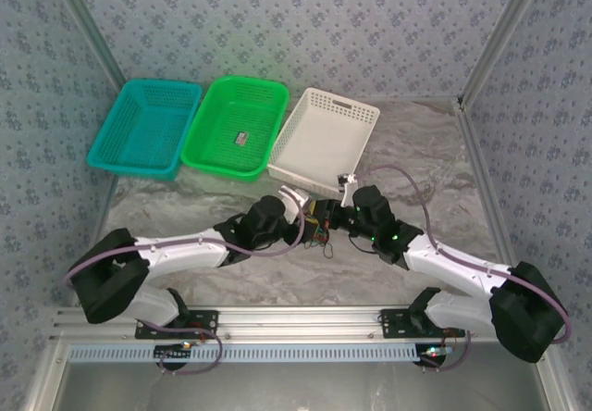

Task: Untangle the cables

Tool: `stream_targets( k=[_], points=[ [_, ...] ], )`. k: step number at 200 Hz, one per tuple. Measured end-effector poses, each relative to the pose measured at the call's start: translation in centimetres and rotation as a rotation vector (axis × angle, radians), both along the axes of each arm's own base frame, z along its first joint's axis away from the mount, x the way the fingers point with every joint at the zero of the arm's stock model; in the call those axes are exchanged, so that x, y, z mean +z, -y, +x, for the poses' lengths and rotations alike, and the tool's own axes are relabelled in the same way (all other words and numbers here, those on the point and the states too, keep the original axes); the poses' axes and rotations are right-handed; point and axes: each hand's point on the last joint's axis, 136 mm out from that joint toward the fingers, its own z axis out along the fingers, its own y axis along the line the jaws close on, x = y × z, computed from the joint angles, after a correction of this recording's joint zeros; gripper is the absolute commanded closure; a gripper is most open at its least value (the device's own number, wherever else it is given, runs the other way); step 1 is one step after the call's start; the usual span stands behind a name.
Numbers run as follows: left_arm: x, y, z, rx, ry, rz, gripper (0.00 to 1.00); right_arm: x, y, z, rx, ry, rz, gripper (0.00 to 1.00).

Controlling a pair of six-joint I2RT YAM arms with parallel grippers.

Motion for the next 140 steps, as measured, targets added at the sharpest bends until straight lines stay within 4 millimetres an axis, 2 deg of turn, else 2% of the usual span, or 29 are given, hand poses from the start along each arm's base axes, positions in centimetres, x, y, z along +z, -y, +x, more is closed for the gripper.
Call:
stream_targets(
  k=[33,50,78,114,140],
  points=[
    [0.0,1.6,0.5,0.017,0.052,0.008,0.74,0.4,0.3,0.5,-0.027,-0.013,0.026,1.00],
    [-0.4,2.2,0.7,0.042,0.060,0.010,0.79,0.6,0.4,0.8,-0.035,-0.022,0.037,1.00],
    [-1.2,2.6,1.5,0.099,0.061,-0.012,0.81,0.7,1.1,1.4,-0.064,-0.058,0.070,1.00],
    [-1.8,2.7,2.3,0.171,0.031,-0.058,0.74,1.3,2.6,2.1,-0.101,-0.083,0.107,1.00],
    [-3.7,2.5,2.4,0.203,-0.019,-0.051,0.72,2.7,3.3,2.5,-0.107,-0.077,0.155,1.00]
  ],
)
